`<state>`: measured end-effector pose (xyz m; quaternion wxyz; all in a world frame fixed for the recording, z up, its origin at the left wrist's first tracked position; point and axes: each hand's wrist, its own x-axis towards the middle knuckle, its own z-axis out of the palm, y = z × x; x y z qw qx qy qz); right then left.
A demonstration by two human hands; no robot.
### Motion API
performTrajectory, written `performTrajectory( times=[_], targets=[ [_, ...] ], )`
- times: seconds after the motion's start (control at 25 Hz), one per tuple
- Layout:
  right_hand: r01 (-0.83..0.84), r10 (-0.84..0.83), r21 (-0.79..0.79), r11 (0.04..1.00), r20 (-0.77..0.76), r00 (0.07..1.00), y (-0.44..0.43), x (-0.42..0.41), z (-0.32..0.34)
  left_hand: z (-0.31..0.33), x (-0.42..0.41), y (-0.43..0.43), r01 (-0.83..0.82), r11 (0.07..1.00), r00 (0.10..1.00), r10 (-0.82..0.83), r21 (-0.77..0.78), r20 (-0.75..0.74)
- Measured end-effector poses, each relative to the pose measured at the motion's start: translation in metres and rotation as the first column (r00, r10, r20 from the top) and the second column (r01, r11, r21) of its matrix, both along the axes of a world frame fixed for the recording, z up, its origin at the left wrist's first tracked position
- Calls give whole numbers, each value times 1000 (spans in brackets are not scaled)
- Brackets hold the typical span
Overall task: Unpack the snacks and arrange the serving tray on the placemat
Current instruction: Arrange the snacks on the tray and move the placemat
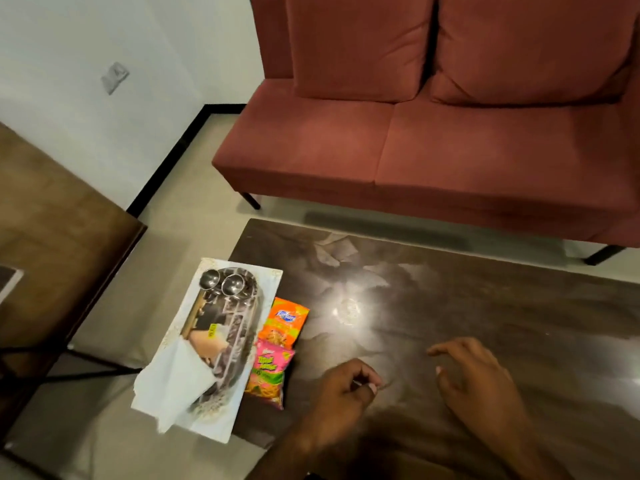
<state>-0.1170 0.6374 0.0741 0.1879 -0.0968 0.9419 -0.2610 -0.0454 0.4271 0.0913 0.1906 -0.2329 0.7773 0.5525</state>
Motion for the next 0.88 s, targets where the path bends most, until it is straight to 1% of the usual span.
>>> performTrajectory(
  times=[0.16,0.24,0.4,0.52,0.6,0.68,0.72,0.8,0.88],
  targets=[
    [-17,19,-15,1000,99,995,-109,8,-21,-26,8,-107,-50,999,999,50,16,3],
    [-44,44,-7,999,136,990,-150,13,-27,-38,15,-146,-77,997,997,76,24,34],
    [-134,131,9,991,161,978,-207,18,-44,-59,20,-201,-159,985,985,154,67,78],
    [-199,192,21,980,181,965,-239,26,-56,-76,29,-230,-220,974,973,214,56,84],
    [-230,226,0,973,173,959,-256,32,-61,-86,34,-243,-250,967,964,243,53,108],
    [-288,289,-25,957,132,948,-272,38,-69,-98,40,-259,-260,964,960,253,50,125],
    [-313,315,-35,949,125,941,-278,41,-72,-104,44,-267,-257,966,960,250,39,127],
    [-334,336,-45,942,180,924,-288,47,-79,-113,53,-283,-241,970,962,242,-21,123],
    [-338,340,-53,940,249,907,-296,52,-86,-123,64,-302,-226,961,963,245,-161,111]
  ],
)
